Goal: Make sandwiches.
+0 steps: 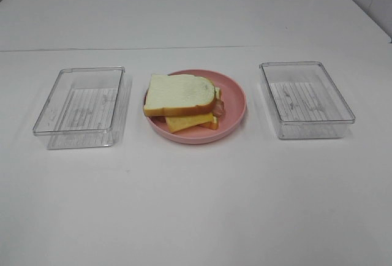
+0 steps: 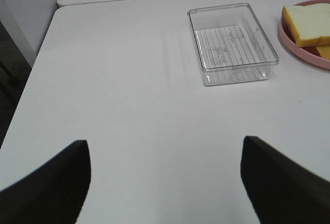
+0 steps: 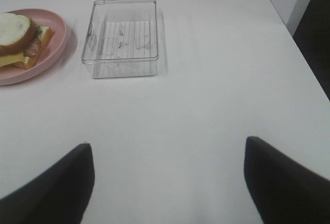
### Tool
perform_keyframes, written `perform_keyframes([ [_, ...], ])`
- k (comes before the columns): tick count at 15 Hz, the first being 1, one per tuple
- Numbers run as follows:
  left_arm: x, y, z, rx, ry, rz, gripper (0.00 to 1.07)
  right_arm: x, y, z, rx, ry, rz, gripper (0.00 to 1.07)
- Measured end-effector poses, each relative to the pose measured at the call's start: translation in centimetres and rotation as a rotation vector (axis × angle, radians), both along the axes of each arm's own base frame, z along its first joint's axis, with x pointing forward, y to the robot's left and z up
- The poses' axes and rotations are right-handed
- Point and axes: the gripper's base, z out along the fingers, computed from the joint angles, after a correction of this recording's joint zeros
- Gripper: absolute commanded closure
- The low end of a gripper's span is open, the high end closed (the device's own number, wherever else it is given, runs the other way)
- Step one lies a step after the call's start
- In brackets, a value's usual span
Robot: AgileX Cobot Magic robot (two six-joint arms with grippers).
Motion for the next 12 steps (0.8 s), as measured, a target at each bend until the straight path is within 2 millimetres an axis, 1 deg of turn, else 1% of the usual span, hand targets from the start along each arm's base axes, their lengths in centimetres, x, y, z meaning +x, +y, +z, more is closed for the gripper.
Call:
perform_keyframes([
  [10, 0.00, -0.02, 0.00, -0.002, 0.000, -0.001, 0.30, 0.00, 0.01, 0.00, 0.001, 0.000, 0.001, 0.31],
  [12, -0.01, -0.43, 0.00, -0.043, 0.000, -0.032, 0.30, 0.00, 0.01, 0.00, 0.001, 0.000, 0.001, 0.31],
])
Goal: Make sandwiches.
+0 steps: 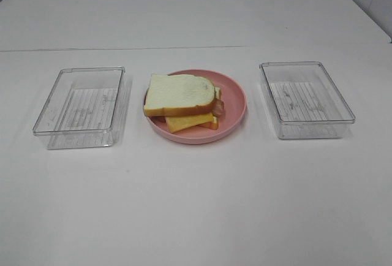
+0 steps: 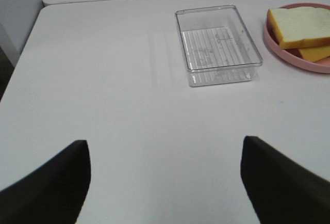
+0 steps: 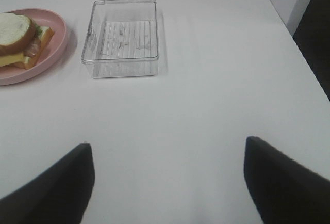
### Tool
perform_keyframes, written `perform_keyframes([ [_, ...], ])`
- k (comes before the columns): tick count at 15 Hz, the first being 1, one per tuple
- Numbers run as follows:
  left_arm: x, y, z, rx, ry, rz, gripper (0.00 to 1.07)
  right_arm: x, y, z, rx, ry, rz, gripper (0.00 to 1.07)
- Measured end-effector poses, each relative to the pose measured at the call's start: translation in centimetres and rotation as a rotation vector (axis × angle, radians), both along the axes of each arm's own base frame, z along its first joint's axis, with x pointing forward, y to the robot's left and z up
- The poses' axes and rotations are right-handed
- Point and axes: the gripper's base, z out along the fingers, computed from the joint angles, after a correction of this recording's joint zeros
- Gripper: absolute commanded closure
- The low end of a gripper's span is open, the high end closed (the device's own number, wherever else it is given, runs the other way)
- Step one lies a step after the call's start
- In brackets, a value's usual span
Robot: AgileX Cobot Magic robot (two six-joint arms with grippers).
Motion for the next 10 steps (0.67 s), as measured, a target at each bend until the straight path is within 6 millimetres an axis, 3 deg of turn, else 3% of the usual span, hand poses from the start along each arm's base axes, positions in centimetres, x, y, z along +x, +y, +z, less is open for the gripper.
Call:
perform_keyframes([
  [10, -0.03, -0.56, 0.04, -0.015, -0.004, -0.061, 0.30, 0.00, 0.00, 0.00, 0.000, 0.000, 0.000, 0.31],
])
